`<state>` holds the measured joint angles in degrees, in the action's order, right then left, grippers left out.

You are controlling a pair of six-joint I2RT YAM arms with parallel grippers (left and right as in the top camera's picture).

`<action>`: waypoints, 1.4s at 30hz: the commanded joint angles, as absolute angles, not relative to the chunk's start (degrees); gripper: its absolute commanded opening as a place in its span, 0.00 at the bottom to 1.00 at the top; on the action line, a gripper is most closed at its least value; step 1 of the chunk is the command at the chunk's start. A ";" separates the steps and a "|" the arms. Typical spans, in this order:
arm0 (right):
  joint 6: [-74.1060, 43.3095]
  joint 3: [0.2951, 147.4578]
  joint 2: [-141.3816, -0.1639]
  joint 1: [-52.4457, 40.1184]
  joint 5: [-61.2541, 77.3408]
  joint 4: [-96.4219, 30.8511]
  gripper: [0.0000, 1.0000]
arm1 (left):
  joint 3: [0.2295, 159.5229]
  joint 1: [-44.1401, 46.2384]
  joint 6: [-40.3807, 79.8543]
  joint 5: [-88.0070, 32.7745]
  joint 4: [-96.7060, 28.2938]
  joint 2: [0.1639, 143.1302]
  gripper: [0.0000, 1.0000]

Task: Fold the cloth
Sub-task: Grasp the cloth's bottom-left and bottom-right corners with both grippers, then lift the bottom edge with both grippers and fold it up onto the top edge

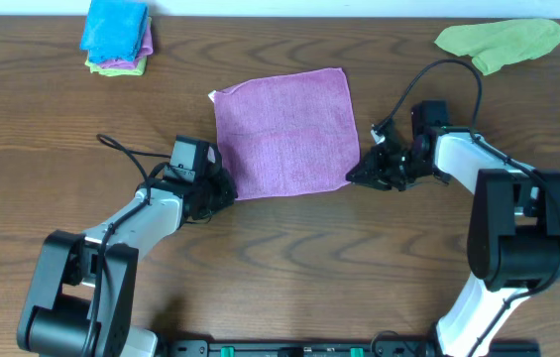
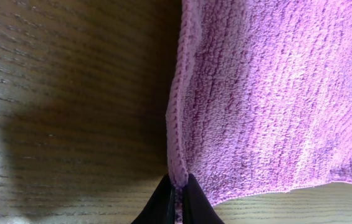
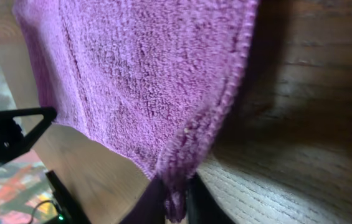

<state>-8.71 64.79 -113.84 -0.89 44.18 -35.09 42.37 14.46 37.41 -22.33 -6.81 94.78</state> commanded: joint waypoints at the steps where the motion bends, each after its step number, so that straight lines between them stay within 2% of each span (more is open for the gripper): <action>1: -9.45 64.82 -114.19 -1.15 45.54 -35.35 0.01 | 42.28 14.24 35.97 -22.50 -6.72 95.39 0.06; 11: -9.85 65.34 -114.17 -1.15 52.45 -36.12 0.02 | 48.42 14.15 32.58 -21.98 -8.82 95.35 0.06; 18: -9.82 72.77 -114.13 -1.17 52.47 -39.22 0.02 | 56.82 13.87 30.59 -15.51 -12.38 95.35 0.06; 27: -13.63 80.31 -114.17 -3.60 42.76 -33.28 0.02 | 58.04 8.97 31.53 -13.56 -5.15 96.64 0.06; 34: -19.07 82.39 -117.89 -4.49 40.51 -23.64 0.02 | 63.75 8.21 32.21 -14.68 -0.80 104.47 0.06; 42: -20.82 93.23 -125.03 -4.43 38.79 -23.35 0.02 | 79.64 7.68 29.39 -14.74 -4.14 115.92 0.06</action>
